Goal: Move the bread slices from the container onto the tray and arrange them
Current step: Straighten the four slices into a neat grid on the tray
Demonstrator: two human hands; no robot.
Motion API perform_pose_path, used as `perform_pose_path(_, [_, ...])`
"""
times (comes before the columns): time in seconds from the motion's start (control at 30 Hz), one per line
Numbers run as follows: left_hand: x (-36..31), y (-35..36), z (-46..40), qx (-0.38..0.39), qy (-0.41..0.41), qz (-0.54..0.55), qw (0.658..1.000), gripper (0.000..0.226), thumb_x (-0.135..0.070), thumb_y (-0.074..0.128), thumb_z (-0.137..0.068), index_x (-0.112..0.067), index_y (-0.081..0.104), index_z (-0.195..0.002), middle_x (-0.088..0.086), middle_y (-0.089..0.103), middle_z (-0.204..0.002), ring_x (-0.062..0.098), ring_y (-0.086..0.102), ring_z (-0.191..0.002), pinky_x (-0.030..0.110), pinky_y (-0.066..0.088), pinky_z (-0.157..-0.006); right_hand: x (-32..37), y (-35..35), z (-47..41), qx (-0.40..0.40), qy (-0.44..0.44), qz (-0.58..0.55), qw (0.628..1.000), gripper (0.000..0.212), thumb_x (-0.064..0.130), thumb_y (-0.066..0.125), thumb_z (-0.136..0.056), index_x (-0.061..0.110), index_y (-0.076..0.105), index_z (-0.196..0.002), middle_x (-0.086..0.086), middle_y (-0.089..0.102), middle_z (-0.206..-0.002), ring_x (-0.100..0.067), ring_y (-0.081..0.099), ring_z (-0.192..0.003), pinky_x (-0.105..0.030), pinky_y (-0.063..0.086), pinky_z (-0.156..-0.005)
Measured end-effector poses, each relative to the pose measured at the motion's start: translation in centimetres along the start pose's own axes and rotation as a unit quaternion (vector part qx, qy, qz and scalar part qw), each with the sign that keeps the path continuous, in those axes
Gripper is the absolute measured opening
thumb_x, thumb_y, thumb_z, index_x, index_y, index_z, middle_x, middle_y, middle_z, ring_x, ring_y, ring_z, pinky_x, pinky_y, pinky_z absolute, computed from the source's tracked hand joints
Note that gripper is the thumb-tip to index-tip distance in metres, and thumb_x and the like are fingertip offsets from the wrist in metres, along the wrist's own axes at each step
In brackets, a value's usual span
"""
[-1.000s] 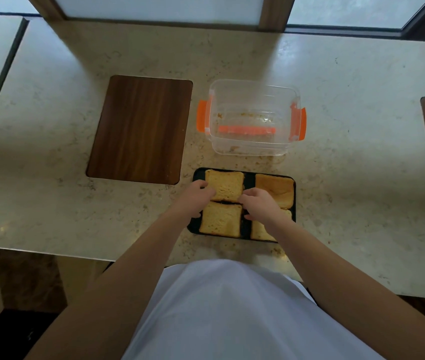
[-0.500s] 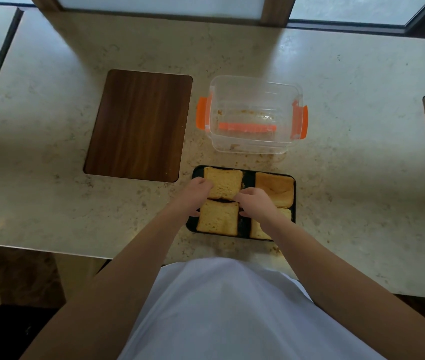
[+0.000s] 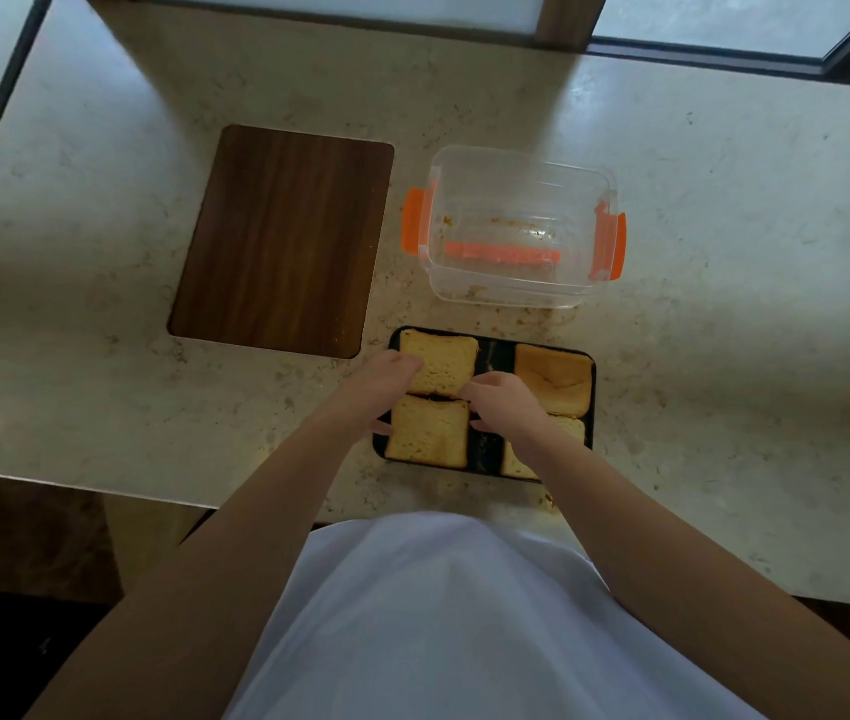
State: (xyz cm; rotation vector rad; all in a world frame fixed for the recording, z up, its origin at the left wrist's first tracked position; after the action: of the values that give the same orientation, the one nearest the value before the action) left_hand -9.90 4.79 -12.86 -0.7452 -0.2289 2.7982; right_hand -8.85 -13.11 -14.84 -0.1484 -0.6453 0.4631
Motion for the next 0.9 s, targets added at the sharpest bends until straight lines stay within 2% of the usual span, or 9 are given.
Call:
perform_pose_path(0.17, [-0.7, -0.4, 0.8, -0.019, 0.036, -0.049, 0.998, 0.041, -0.044, 0.047, -0.096, -0.023, 0.053, -0.130, 0.004, 0.055, -0.133, 0.025, 0.054, -0.116, 0.049, 0.053, -0.093, 0.2, -0.2, 0.5, -0.003, -0.012, 0.013, 1.000, 0.053, 0.028, 0.057, -0.097, 0.009, 0.049, -0.145, 0.005, 0.062, -0.103, -0.013, 0.061, -0.092, -0.045, 0.055, -0.098])
perform_pose_path(0.2, [-1.4, -0.7, 1.3, -0.049, 0.089, -0.137, 0.985, 0.041, -0.041, 0.047, -0.096, -0.020, 0.054, -0.130, 0.007, 0.055, -0.135, 0.026, 0.054, -0.116, 0.047, 0.050, -0.096, 0.5, -0.3, 0.7, -0.007, -0.028, 0.030, 0.999, 0.054, 0.028, 0.057, -0.097, 0.010, 0.047, -0.147, 0.001, 0.064, -0.113, -0.015, 0.061, -0.098, -0.042, 0.054, -0.099])
perform_pose_path(0.27, [-3.7, -0.7, 3.2, -0.157, 0.227, -0.306, 0.911, 0.044, -0.036, 0.050, -0.095, -0.014, 0.054, -0.134, 0.011, 0.055, -0.135, 0.030, 0.052, -0.118, 0.045, 0.047, -0.096, 1.2, -1.1, 1.4, -0.040, -0.088, 0.074, 0.993, 0.056, 0.028, 0.057, -0.097, 0.014, 0.044, -0.149, -0.003, 0.059, -0.137, -0.018, 0.058, -0.114, -0.033, 0.050, -0.093])
perform_pose_path(0.3, [-4.8, -0.3, 4.6, -0.197, 0.292, -0.321, 0.879, 0.043, -0.034, 0.052, -0.094, -0.013, 0.056, -0.132, 0.011, 0.056, -0.132, 0.030, 0.053, -0.116, 0.045, 0.048, -0.093, 1.4, -1.8, 1.8, -0.063, -0.118, 0.078, 0.988, 0.055, 0.028, 0.058, -0.096, 0.016, 0.044, -0.148, -0.003, 0.057, -0.141, -0.016, 0.056, -0.115, -0.031, 0.048, -0.089])
perform_pose_path(0.37, [-6.2, 0.8, 6.5, -0.206, 0.357, -0.270, 0.870, 0.037, -0.032, 0.053, -0.093, -0.016, 0.059, -0.125, 0.006, 0.058, -0.126, 0.023, 0.056, -0.107, 0.038, 0.048, -0.084, 1.2, -3.4, 2.5, -0.103, -0.147, 0.060, 0.982, 0.054, 0.028, 0.059, -0.095, 0.017, 0.047, -0.146, -0.001, 0.059, -0.139, -0.011, 0.053, -0.111, -0.028, 0.043, -0.085])
perform_pose_path(0.5, [-6.5, 5.1, 5.8, -0.078, 0.298, -0.217, 0.926, 0.038, -0.036, 0.053, -0.093, -0.019, 0.057, -0.127, 0.000, 0.055, -0.129, 0.013, 0.054, -0.096, 0.031, 0.043, -0.075, -1.5, -7.3, 3.1, -0.167, -0.122, 0.107, 0.972, 0.055, 0.024, 0.059, -0.094, 0.014, 0.046, -0.147, -0.006, 0.056, -0.143, -0.019, 0.055, -0.121, -0.035, 0.049, -0.094])
perform_pose_path(0.67, [-6.7, 9.8, 3.5, 0.016, 0.223, -0.219, 0.950, 0.047, -0.038, 0.054, -0.092, -0.022, 0.049, -0.135, -0.001, 0.057, -0.121, 0.002, 0.055, -0.077, 0.026, 0.047, -0.060, -4.2, -10.6, 3.2, -0.190, -0.077, 0.197, 0.959, 0.062, 0.028, 0.058, -0.091, 0.014, 0.043, -0.149, -0.012, 0.052, -0.143, -0.027, 0.055, -0.122, -0.039, 0.048, -0.093])
perform_pose_path(0.8, [-6.6, 11.8, 1.6, 0.025, 0.185, -0.223, 0.957, 0.056, -0.026, 0.058, -0.093, -0.018, 0.039, -0.146, 0.005, 0.050, -0.141, 0.017, 0.057, -0.107, 0.031, 0.047, -0.076, -4.8, -11.5, 3.2, -0.170, -0.057, 0.171, 0.969, 0.061, 0.028, 0.058, -0.089, 0.013, 0.045, -0.147, -0.011, 0.055, -0.141, -0.026, 0.056, -0.122, -0.043, 0.051, -0.097])
perform_pose_path(0.9, [-6.3, 12.5, 0.5, 0.027, 0.163, -0.201, 0.965, 0.060, -0.021, 0.060, -0.092, -0.018, 0.037, -0.148, 0.006, 0.048, -0.143, 0.014, 0.054, -0.097, 0.027, 0.044, -0.068, -4.9, -11.6, 3.1, -0.161, -0.049, 0.139, 0.976, 0.062, 0.028, 0.059, -0.089, 0.012, 0.046, -0.147, -0.010, 0.055, -0.143, -0.026, 0.056, -0.124, -0.041, 0.050, -0.095])
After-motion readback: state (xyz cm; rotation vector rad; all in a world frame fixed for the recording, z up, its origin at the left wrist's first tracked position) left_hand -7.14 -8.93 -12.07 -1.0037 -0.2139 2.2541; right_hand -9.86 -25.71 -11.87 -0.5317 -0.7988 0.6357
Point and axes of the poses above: each hand's wrist, its own z-axis away from the middle knuckle, its own y-axis out of the palm, x = y × z, the point moved 7 cm from there along -z, towards the middle knuckle
